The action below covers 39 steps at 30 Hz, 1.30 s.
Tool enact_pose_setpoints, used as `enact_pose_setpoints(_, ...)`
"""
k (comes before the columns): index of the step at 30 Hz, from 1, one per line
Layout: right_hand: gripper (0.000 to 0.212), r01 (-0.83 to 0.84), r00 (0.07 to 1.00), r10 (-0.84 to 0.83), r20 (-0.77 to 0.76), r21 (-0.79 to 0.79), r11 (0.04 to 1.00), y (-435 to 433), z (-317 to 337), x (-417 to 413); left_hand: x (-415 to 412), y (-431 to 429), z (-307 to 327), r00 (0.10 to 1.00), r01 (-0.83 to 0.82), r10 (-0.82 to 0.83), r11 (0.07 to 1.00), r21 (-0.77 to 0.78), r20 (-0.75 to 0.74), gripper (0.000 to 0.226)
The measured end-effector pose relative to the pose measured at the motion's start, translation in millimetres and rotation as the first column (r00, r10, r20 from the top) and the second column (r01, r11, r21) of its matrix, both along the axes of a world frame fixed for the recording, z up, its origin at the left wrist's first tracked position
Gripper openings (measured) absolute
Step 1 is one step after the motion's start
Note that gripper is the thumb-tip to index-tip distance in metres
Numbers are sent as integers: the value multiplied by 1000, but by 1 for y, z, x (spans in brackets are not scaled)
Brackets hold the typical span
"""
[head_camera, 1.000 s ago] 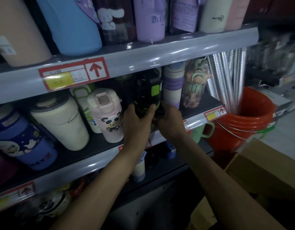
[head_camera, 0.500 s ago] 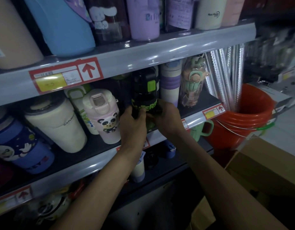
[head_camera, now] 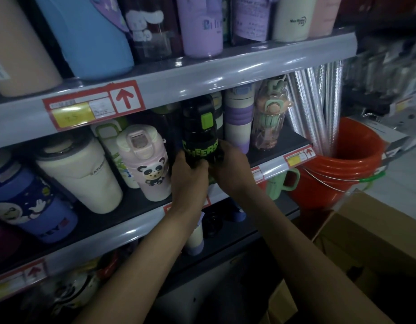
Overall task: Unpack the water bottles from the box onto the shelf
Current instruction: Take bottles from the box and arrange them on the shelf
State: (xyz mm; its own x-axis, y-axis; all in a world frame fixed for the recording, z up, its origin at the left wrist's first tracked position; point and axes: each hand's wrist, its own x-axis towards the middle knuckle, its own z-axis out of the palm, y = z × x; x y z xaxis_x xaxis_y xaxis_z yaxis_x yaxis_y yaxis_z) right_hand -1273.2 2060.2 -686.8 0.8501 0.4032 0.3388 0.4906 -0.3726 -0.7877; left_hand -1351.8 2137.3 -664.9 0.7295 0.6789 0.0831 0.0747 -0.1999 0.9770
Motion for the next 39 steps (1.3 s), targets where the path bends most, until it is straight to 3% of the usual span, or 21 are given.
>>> enact_pose_setpoints(4, 39, -25, 999, 25, -39, 2, 1000, -9, 6, -4, -7, -1, 2, 1000, 12, -12, 1000, -29, -3, 32)
enact_pose_setpoints(7, 40, 9, 999, -9, -44, -5, 1000, -21, 11, -6, -13, -4, 4, 999, -20, 21, 999, -46, 27, 11)
enact_pose_setpoints(10, 38, 95, 995, -94, -40, 23, 995, -37, 12, -4, -25, -14, 9, 999, -37, 36, 999, 4, 37, 18)
enact_pose_setpoints(14, 50, 175, 975, -162, -149, 76, 982, -61, 11, 1, -37, -35, 9, 996, 56, -60, 996, 67, 60, 23)
enact_pose_setpoints(17, 41, 226, 971, -221, -93, 43, 973, -68, 2, 11, -21, -52, 4, 990, 138, -142, 983, 117, 24, 24)
enact_pose_setpoints(21, 28, 276, 957, -260, -126, 132, 952, -78, 3, 21, 12, -62, -3, 982, 186, -188, 974, 129, 9, 27)
enact_pose_setpoints(24, 32, 247, 962, -216, -167, 197, 949, -77, 1, 35, 36, -58, -8, 986, 165, -167, 977, 136, 3, 31)
enact_pose_setpoints(33, 33, 115, 986, -89, -144, 189, 975, -63, -21, 71, 93, -62, -28, 999, 35, -35, 976, 216, -5, 51)
enact_pose_setpoints(39, 50, 70, 987, -36, -155, 221, 973, -56, -37, 89, 103, -63, -32, 1000, -15, 18, 964, 264, -7, 52)
